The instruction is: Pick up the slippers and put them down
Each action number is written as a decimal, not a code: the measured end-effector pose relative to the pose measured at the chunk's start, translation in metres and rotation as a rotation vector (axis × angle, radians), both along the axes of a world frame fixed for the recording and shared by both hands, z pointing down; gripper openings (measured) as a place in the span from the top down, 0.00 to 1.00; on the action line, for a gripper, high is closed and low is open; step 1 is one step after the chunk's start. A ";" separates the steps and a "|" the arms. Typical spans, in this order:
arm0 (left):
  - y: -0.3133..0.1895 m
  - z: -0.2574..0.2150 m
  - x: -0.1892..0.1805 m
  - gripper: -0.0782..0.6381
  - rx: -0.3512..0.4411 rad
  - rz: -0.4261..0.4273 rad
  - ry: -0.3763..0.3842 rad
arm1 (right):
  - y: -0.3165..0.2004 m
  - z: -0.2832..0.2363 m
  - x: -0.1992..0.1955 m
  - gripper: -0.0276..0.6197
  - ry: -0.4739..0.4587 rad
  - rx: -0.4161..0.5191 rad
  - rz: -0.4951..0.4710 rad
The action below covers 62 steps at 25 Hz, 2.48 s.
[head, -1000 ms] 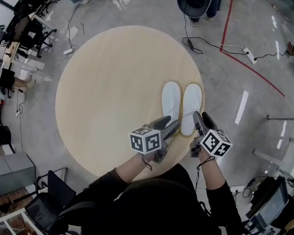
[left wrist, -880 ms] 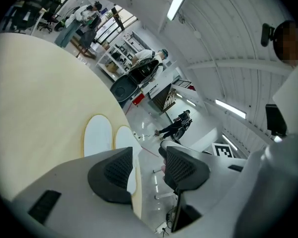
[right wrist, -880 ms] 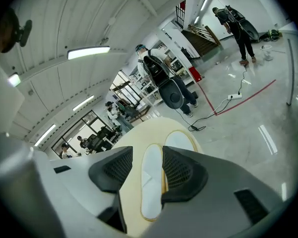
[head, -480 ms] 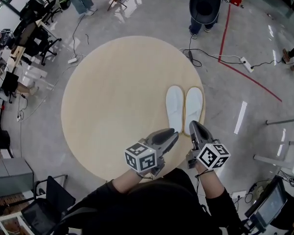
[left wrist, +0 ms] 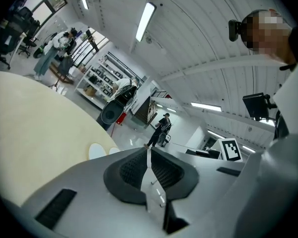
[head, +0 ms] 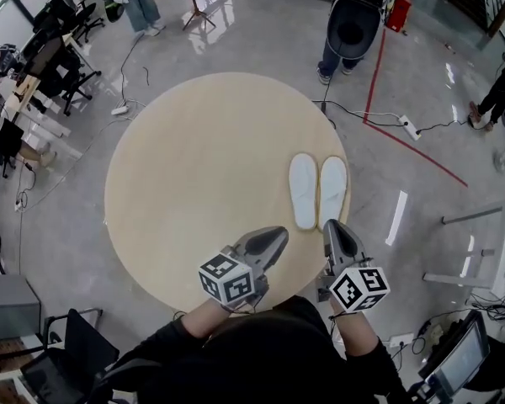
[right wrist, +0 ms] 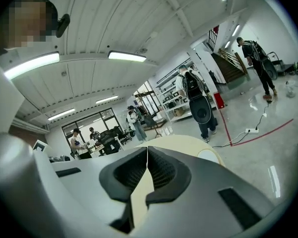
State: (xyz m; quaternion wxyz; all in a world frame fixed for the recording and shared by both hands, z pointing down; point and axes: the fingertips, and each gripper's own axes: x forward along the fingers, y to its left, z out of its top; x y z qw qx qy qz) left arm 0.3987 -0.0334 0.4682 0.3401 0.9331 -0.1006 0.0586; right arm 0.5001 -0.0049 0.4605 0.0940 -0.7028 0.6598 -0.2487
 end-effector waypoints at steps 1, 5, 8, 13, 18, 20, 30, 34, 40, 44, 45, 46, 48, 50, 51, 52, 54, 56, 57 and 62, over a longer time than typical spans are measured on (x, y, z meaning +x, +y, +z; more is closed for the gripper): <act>0.001 -0.004 -0.004 0.85 0.004 0.004 0.008 | 0.001 -0.007 -0.006 0.93 0.018 0.009 -0.001; 0.008 -0.014 -0.020 0.85 0.006 0.016 0.019 | 0.007 -0.025 -0.032 0.93 0.051 0.033 -0.006; 0.011 -0.018 -0.035 0.85 0.023 -0.006 0.014 | 0.010 -0.031 -0.048 0.93 0.056 0.037 -0.016; 0.012 -0.021 -0.066 0.85 0.031 -0.045 0.022 | 0.015 -0.035 -0.078 0.93 0.071 0.041 -0.036; 0.015 -0.026 -0.090 0.85 0.025 -0.047 0.042 | 0.018 -0.040 -0.108 0.93 0.085 0.047 -0.048; 0.018 -0.029 -0.099 0.85 0.024 -0.039 0.048 | 0.021 -0.042 -0.120 0.93 0.090 0.050 -0.047; 0.034 -0.041 -0.127 0.85 0.034 0.024 0.075 | 0.038 -0.055 -0.153 0.93 0.083 0.075 0.029; 0.036 -0.045 -0.140 0.85 0.042 0.035 0.089 | 0.043 -0.058 -0.167 0.93 0.094 0.079 0.035; 0.030 -0.056 -0.163 0.85 0.064 0.011 0.113 | 0.039 -0.065 -0.187 0.93 0.106 0.089 0.020; 0.023 -0.062 -0.186 0.85 0.080 -0.031 0.124 | 0.029 -0.069 -0.211 0.93 0.113 0.091 -0.026; 0.021 -0.063 -0.192 0.85 0.082 -0.043 0.126 | 0.026 -0.069 -0.218 0.93 0.116 0.090 -0.041; 0.019 -0.063 -0.199 0.85 0.081 -0.056 0.127 | 0.023 -0.069 -0.225 0.93 0.120 0.088 -0.057; 0.013 -0.063 -0.212 0.85 0.079 -0.083 0.127 | 0.017 -0.069 -0.239 0.93 0.126 0.085 -0.092; 0.008 -0.062 -0.225 0.85 0.075 -0.109 0.125 | 0.010 -0.069 -0.254 0.93 0.125 0.087 -0.131; 0.006 -0.061 -0.231 0.85 0.074 -0.122 0.123 | 0.007 -0.068 -0.261 0.93 0.121 0.089 -0.152; 0.005 -0.060 -0.237 0.85 0.073 -0.135 0.120 | 0.005 -0.067 -0.269 0.93 0.117 0.092 -0.173; 0.003 -0.057 -0.247 0.85 0.071 -0.162 0.113 | 0.002 -0.065 -0.282 0.93 0.113 0.092 -0.211; 0.003 -0.054 -0.256 0.85 0.067 -0.187 0.104 | 0.000 -0.062 -0.291 0.93 0.110 0.086 -0.243; 0.003 -0.053 -0.259 0.85 0.066 -0.200 0.100 | -0.001 -0.060 -0.294 0.93 0.107 0.083 -0.257; -0.003 -0.051 -0.285 0.85 0.060 -0.284 0.079 | -0.011 -0.055 -0.316 0.93 0.085 0.069 -0.333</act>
